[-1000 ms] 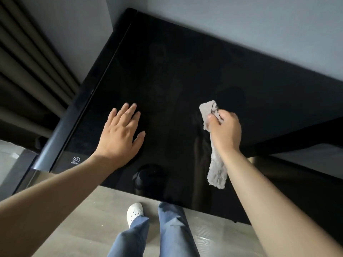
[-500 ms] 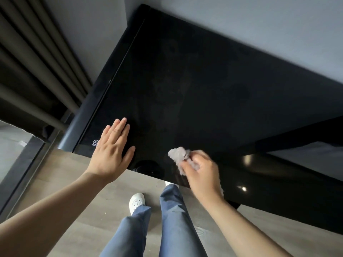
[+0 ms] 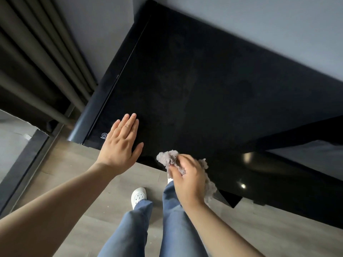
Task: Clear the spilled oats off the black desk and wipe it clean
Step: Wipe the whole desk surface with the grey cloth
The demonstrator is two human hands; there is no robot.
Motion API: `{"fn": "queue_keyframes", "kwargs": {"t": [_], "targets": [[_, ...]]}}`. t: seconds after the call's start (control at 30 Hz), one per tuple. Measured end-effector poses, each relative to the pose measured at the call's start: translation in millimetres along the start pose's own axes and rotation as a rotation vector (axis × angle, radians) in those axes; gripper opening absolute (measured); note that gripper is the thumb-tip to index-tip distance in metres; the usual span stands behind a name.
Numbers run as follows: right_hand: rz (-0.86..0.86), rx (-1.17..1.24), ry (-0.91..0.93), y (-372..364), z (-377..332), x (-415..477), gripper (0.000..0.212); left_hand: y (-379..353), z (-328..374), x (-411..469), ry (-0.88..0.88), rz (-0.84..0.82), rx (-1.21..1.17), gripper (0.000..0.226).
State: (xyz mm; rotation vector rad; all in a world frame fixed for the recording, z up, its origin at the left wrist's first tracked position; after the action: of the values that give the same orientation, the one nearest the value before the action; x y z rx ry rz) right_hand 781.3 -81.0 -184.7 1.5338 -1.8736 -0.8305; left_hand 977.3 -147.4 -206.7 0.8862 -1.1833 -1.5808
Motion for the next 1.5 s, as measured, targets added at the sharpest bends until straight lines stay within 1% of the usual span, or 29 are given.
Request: {"fn": "queue_keyframes", "kwargs": {"t": [0.03,0.1,0.17,0.2,0.27,0.33,0.37,0.4,0.47,0.57,0.6,0.7,0.83,0.93,1.0,1.1,1.3,1.4,1.5], "targets": [[-0.035,0.05,-0.006,-1,-2,-7,0.022,-1,-2,0,0.0,-0.012,-0.002,0.069],[-0.032,0.14,-0.034,13,-4,-4,0.009,-2,-5,-4,0.012,-0.025,-0.01,0.071],[0.059,0.153,-0.076,36,-1,19,0.018,-3,-4,-7,0.006,-0.036,-0.009,0.072],[0.108,0.129,-0.109,45,5,33,0.018,-2,-3,-7,0.0,-0.04,-0.006,0.072],[0.143,0.046,-0.18,49,16,56,0.008,2,-4,-5,0.001,-0.032,-0.003,0.072],[0.145,-0.069,-0.193,37,17,53,0.013,5,-2,-3,0.003,-0.029,-0.012,0.072],[0.145,-0.111,-0.15,29,11,42,0.016,5,0,-2,0.003,-0.028,-0.019,0.072],[0.133,-0.12,-0.096,21,2,27,0.019,5,1,-1,0.001,-0.028,-0.026,0.072],[0.059,-0.048,-0.031,7,-12,-1,0.019,2,3,-4,-0.011,-0.038,-0.03,0.073],[-0.124,0.181,-0.113,-4,-13,-11,0.009,0,-1,-8,-0.005,-0.051,-0.03,0.073],[-0.141,0.222,-0.135,0,-14,-7,0.008,1,-2,-9,-0.001,-0.053,-0.034,0.073],[-0.018,0.251,-0.16,33,-14,17,0.016,4,-2,-11,-0.004,-0.056,-0.035,0.071],[0.04,0.261,-0.23,62,-2,46,0.009,12,0,-10,-0.008,-0.035,0.016,0.059],[0.096,0.275,-0.19,79,-8,85,0.008,30,-6,26,0.0,0.022,-0.017,0.054],[0.121,0.302,-0.167,82,-15,114,0.015,42,-15,50,0.017,0.058,-0.036,0.052],[0.128,0.286,-0.145,79,-21,145,0.017,50,-27,70,0.051,0.099,-0.04,0.053],[0.203,0.298,-0.114,91,-14,216,0.027,50,-41,126,0.109,0.085,-0.054,0.051],[0.224,0.259,-0.098,89,-9,250,0.028,49,-51,156,0.108,0.088,-0.033,0.052],[0.201,0.232,-0.07,79,-8,291,0.02,46,-62,186,0.129,0.073,-0.015,0.057]]}}
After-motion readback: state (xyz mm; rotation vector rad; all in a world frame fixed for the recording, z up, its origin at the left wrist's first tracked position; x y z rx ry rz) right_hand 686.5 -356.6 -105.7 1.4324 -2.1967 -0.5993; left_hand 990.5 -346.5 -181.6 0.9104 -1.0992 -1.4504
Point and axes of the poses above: each hand's wrist, its own x-axis towards the middle knuckle, its own y-axis out of the back of the hand, z = x × y, the point moved 9 cm from there along x, towards the middle knuckle, and after that the axes turned 1 degree about z, right-handed, at the moved point
